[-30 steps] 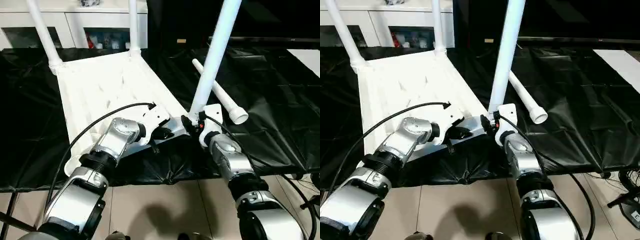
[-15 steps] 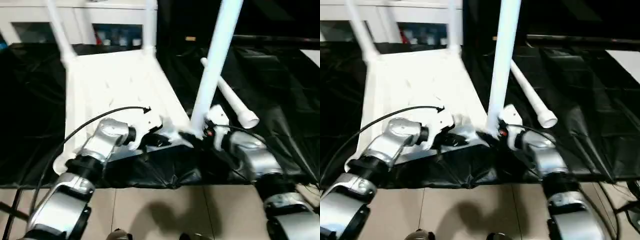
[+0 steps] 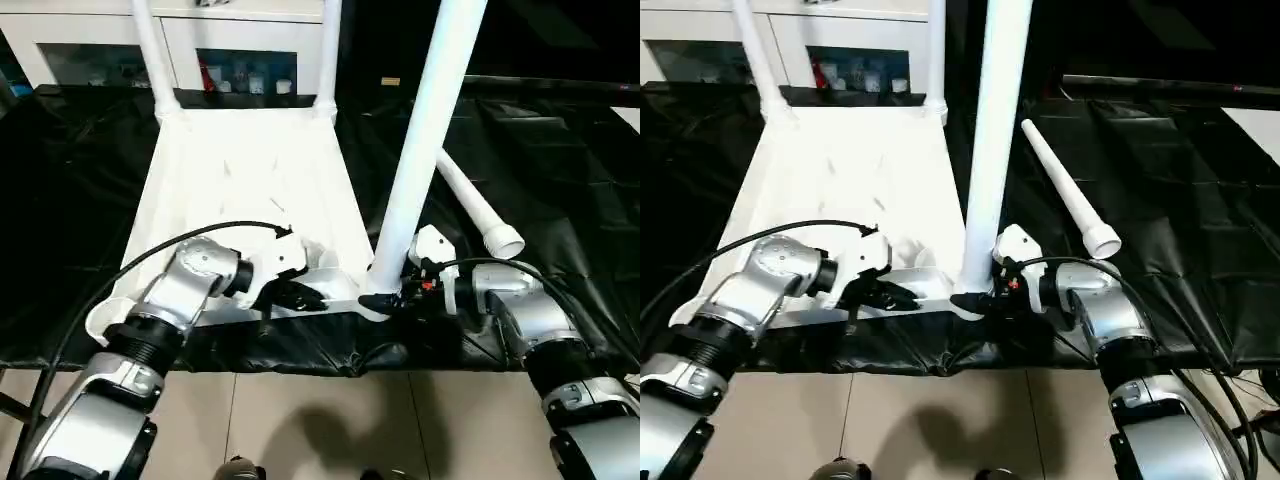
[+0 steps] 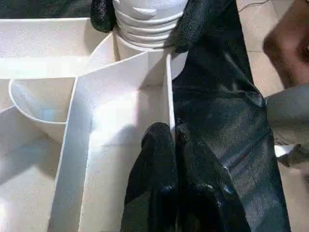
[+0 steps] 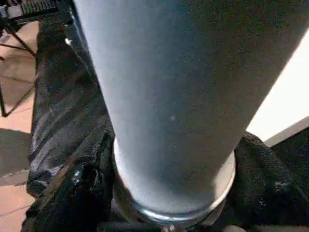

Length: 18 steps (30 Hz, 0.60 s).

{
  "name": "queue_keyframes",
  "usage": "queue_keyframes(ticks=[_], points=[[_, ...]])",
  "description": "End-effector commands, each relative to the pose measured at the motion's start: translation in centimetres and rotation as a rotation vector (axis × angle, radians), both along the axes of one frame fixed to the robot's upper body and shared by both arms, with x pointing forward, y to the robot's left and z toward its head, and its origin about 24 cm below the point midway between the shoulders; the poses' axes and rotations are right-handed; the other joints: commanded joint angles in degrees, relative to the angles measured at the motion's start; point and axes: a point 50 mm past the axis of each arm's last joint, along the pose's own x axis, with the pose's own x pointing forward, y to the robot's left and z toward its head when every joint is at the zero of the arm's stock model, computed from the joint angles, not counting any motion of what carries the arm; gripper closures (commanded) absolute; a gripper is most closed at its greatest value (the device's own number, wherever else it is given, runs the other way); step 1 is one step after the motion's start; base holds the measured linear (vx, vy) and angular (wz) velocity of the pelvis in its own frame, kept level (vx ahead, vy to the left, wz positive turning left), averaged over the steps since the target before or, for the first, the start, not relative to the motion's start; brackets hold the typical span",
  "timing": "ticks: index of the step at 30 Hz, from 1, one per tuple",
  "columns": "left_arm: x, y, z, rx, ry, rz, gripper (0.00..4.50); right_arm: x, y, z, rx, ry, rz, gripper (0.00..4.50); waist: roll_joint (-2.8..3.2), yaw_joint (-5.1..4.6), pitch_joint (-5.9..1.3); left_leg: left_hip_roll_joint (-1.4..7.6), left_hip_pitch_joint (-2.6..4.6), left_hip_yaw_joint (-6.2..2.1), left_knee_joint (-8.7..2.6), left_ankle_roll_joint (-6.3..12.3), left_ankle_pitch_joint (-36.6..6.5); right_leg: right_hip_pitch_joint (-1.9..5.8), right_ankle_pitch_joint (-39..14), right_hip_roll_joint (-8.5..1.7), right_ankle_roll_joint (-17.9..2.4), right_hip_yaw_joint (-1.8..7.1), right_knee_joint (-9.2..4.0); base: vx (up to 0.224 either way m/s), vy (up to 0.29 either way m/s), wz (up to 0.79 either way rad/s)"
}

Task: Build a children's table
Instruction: Rotate leg to tighten

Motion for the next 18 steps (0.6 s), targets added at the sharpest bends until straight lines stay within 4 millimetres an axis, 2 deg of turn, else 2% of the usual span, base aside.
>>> queue_keyframes(ticks=[1,3,4,5,6,7,8,11,12,14,17,18], points=[[-0.7,-1.6,-0.1,-0.017,0.018,-0.097,4.5,0.0,0.9,0.1,0.015,0.016,0.033,1.71,-0.04,0.09,-4.73,1.8,0.92,-0.47,-3.65,2.56,-14.9,2.79,-17.4,-3.34,-12.3,2.75,-3.3,0.0,0.0,0.0],[-0.5,-1.7,-0.2,-0.026,0.022,-0.07,4.5,0.0,1.0,0.0,0.034,0.019,0.009,1.74,-0.09,0.08,-4.74,1.8,0.95,-0.47,-3.65,2.51,-15.2,2.81,-17.4,-3.36,-12.6,2.71,-3.3,0.0,0.0,0.0],[-0.2,-1.9,-0.3,-0.025,0.023,-0.019,4.5,0.0,1.3,-0.2,0.069,0.016,-0.047,1.75,0.2,0.03,-4.64,1.77,0.93,-0.44,-3.7,2.27,-15.7,2.74,-17.7,-3.27,-12.5,2.76,-3.46,0.0,0.0,0.0],[-0.1,-2.0,-0.3,-0.027,0.025,-0.002,4.5,0.1,1.3,-0.3,0.078,0.009,-0.079,1.75,0.16,0.1,-4.59,1.75,1.09,-0.42,-3.67,2.12,-16.2,2.66,-18.2,-3.32,-12.4,2.75,-3.54,0.0,0.0,0.0],[0.4,-2.4,-0.4,-0.039,0.019,0.056,4.5,0.5,1.5,-0.6,0.099,-0.015,-0.188,1.75,0.1,0.05,-4.5,1.7,1.18,-0.52,-3.76,1.68,-17.3,2.62,-20.1,-3.38,-12.0,2.7,-3.73,0.0,0.0,0.0],[0.4,-2.4,-0.4,-0.039,0.019,0.056,4.5,0.5,1.5,-0.6,0.099,-0.015,-0.188,1.75,0.08,-0.06,-4.5,1.65,1.13,-0.58,-3.76,1.32,-17.5,2.59,-20.8,-3.37,-11.8,2.71,-3.71,0.0,0.0,0.0],[0.7,-2.7,-0.4,-0.047,0.012,0.099,4.5,0.9,1.5,-0.9,0.109,-0.029,-0.286,1.75,0.28,-0.42,-4.34,1.46,1.32,-0.75,-3.87,0.41,-19.3,2.41,-24.3,-3.45,-10.6,2.58,-4.35,0.0,0.0,0.0],[1.7,-4.1,-0.2,-0.07,-0.012,0.224,4.5,1.3,1.9,-2.1,0.121,-0.036,-0.542,1.76,0.29,-0.88,-4.2,1.22,1.4,-0.97,-3.82,-0.3,-20.6,2.34,-28.8,-3.52,-8.6,2.31,-4.98,0.0,0.0,0.0],[1.9,-4.9,-0.2,-0.075,-0.023,0.257,4.5,1.2,2.5,-2.7,0.126,-0.022,-0.62,1.76,0.13,-1.01,-4.21,1.15,1.59,-1.12,-3.82,-0.52,-21.2,2.22,-30.7,-3.55,-7.7,2.06,-5.36,0.0,0.0,0.0],[1.9,-6.1,-0.2,-0.09,-0.028,0.286,4.5,1.1,3.8,-3.3,0.137,-0.014,-0.736,1.76,0.0,-1.71,-4.23,0.99,1.45,-1.3,-3.86,-0.35,-21.7,2.28,-32.8,-3.53,-6.4,1.7,-5.77,0.0,0.0,0.0],[1.8,-7.1,-0.3,-0.097,-0.033,0.287,4.5,1.2,5.7,-3.2,0.165,-0.004,-0.783,1.76,0.09,-2.27,-4.22,0.91,1.33,-1.37,-3.81,0.24,-22.2,2.13,-32.6,-3.45,-6.1,1.6,-6.02,0.0,0.0,0.0],[1.7,-7.5,-0.4,-0.094,-0.038,0.285,4.5,1.2,6.7,-3.0,0.18,-0.009,-0.785,1.76,0.26,-2.41,-4.17,0.81,1.56,-1.39,-3.77,0.4,-23.0,1.83,-33.0,-3.4,-6.0,1.57,-6.2,0.0,0.0,0.0]])
